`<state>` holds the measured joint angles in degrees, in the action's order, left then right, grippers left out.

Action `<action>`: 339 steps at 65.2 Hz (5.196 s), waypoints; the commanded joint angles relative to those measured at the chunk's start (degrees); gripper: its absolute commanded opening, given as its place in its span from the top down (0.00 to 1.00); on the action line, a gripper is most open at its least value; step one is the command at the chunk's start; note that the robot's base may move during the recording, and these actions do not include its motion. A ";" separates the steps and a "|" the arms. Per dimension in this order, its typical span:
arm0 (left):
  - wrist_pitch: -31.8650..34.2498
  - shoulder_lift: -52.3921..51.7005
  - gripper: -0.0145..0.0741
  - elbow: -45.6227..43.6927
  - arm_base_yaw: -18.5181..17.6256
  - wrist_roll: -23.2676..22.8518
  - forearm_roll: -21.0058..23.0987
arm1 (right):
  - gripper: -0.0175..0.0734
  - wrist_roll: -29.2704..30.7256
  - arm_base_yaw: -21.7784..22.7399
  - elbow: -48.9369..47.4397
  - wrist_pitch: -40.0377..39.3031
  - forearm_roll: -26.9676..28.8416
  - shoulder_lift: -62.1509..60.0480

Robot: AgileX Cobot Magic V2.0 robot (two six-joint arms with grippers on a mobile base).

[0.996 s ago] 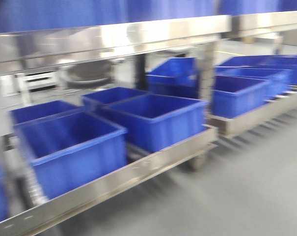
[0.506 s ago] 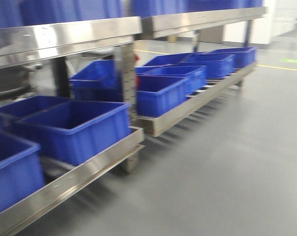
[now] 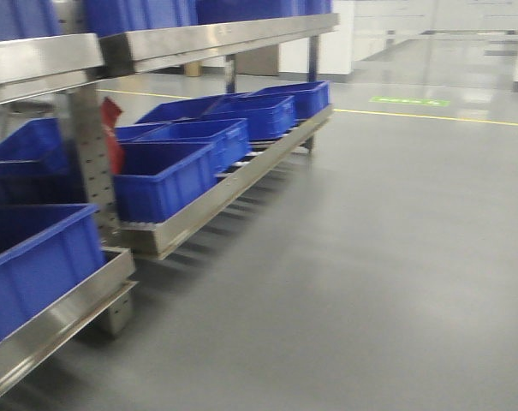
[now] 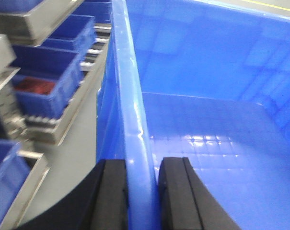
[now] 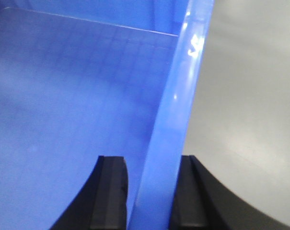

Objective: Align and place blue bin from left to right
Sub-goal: 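Hold the blue bin with both grippers while backing away from the shelving, then carry the blue bin with both grippers across the floor to another rack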

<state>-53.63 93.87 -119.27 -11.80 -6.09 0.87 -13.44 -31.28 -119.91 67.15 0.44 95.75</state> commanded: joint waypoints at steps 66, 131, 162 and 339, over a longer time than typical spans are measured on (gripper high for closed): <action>6.96 -1.48 0.96 -0.78 0.14 0.99 -1.22 | 0.97 2.32 0.33 -0.70 -3.33 -1.79 -1.76; 7.09 -1.48 0.96 -0.78 0.14 0.99 -1.22 | 0.97 2.32 0.33 -0.70 -3.33 -1.79 -1.76; 7.09 -1.48 0.96 -0.78 0.14 0.99 -1.22 | 0.97 2.32 0.33 -0.70 -3.33 -1.79 -1.76; 7.08 -1.48 0.96 -0.78 0.14 0.99 -1.35 | 0.97 2.32 0.33 -0.70 -3.76 -1.79 -1.76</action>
<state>-53.60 93.87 -119.22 -11.80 -6.09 0.87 -13.44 -31.14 -119.91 67.15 0.54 95.50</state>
